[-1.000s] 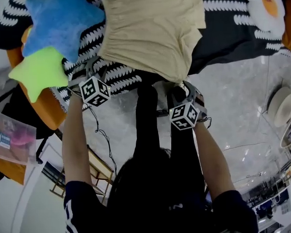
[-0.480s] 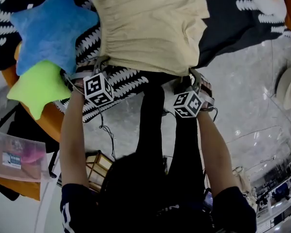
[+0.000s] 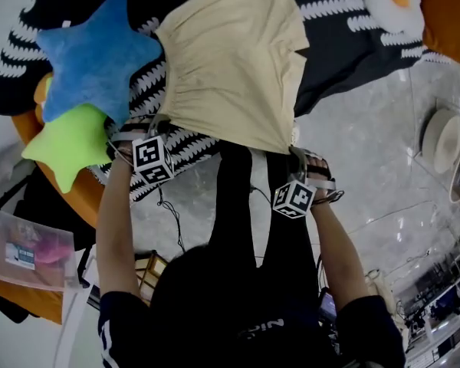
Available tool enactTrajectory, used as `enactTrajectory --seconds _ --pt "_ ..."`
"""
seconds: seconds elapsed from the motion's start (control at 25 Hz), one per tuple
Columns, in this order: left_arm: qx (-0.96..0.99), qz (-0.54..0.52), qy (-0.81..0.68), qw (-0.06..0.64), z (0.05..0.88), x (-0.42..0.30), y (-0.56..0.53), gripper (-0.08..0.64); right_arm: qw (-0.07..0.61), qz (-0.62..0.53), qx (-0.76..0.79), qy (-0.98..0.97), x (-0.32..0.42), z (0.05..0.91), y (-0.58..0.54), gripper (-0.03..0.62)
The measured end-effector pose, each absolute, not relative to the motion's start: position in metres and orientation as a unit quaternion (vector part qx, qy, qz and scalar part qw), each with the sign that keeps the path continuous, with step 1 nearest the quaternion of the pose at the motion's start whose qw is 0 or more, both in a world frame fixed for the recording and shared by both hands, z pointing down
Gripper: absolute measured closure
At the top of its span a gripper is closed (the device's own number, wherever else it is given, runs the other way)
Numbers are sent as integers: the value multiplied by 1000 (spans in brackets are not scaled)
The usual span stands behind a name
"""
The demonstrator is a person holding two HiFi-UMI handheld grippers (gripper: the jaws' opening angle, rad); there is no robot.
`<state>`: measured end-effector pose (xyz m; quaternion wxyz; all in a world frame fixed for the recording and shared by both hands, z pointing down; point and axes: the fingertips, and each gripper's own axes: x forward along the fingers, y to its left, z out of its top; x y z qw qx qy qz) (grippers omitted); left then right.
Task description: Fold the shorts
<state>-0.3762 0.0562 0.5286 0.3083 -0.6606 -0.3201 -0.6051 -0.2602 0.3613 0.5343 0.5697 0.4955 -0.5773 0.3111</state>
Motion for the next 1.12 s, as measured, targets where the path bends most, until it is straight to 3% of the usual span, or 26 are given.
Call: enactTrajectory --seconds 0.28,0.44,0.76,0.92,1.12 --pt "-634 -636 -353 265 522 -407 66 548 559 355 443 -604 -298 529 374 566" --pt "-681 -631 -314 199 511 -394 64 548 542 376 444 -606 -285 523 373 566" --pt "-735 -608 -281 103 480 -351 36 548 453 441 462 -622 -199 459 322 565" --pt "-771 -594 -230 34 460 -321 6 547 458 466 451 -608 -147 439 282 565" --pt "-787 -597 -158 1 451 -289 -27 548 440 478 445 -616 -83 424 221 565"
